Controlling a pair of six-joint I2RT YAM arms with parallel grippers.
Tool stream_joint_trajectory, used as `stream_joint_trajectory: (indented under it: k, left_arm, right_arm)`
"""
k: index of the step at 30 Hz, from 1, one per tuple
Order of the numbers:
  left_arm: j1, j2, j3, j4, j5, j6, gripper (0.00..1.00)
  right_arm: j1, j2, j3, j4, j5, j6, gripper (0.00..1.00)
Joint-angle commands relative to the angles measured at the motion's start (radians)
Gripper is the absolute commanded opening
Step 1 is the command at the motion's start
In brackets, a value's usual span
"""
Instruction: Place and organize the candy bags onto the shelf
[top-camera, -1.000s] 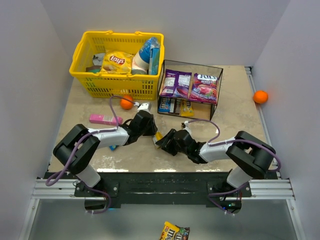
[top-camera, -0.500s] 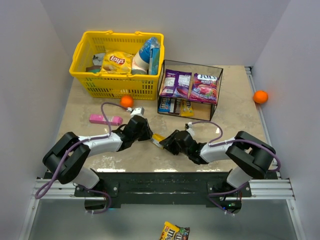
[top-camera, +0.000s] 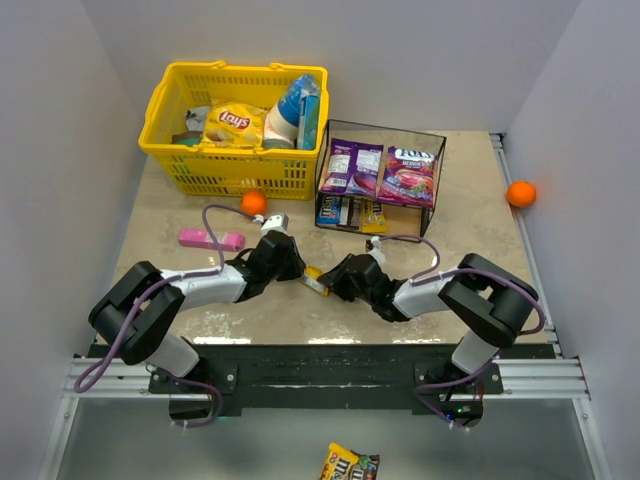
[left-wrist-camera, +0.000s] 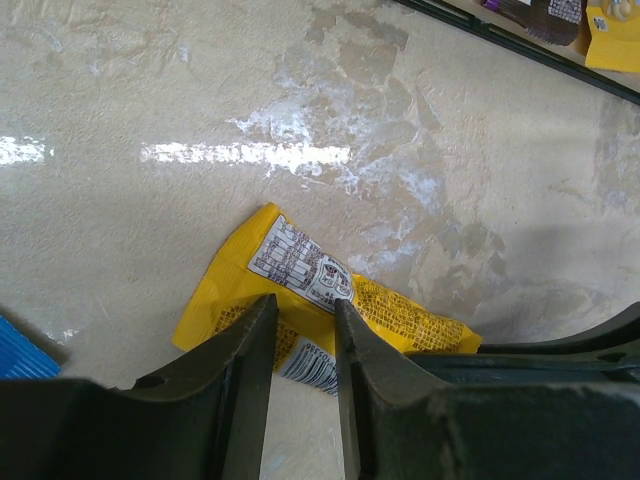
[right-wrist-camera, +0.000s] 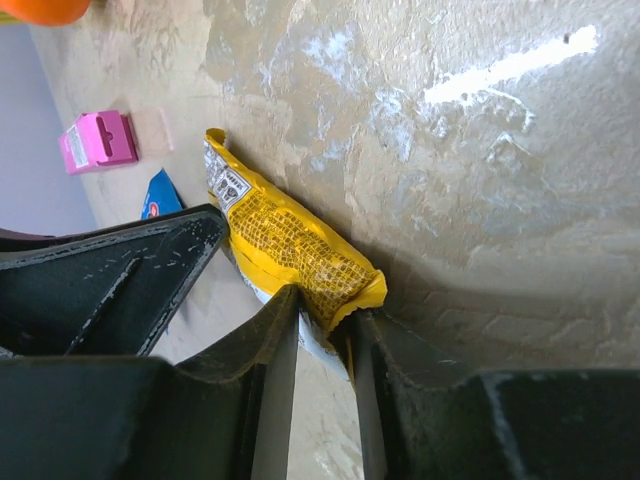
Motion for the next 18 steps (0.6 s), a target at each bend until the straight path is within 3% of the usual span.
stream_joint_trajectory:
  k: [1, 10, 18]
  left_arm:
    - [0.005, 0.007, -0.023, -0.042, 0.0, -0.011, 0.34]
    - [0.005, -0.039, 0.006, -0.083, -0.028, -0.001, 0.38]
    - [0.005, -0.193, 0.096, -0.244, -0.119, 0.037, 0.59]
  right_arm:
    - [-0.001, 0.034, 0.003, -0.038, 0.003, -0.035, 0.24]
    - [-0.001, -0.052, -0.06, -0.099, 0.049, 0.028, 0.0]
    - [-0.038, -0.279, -0.144, -0.188, 0.148, 0.02, 0.0]
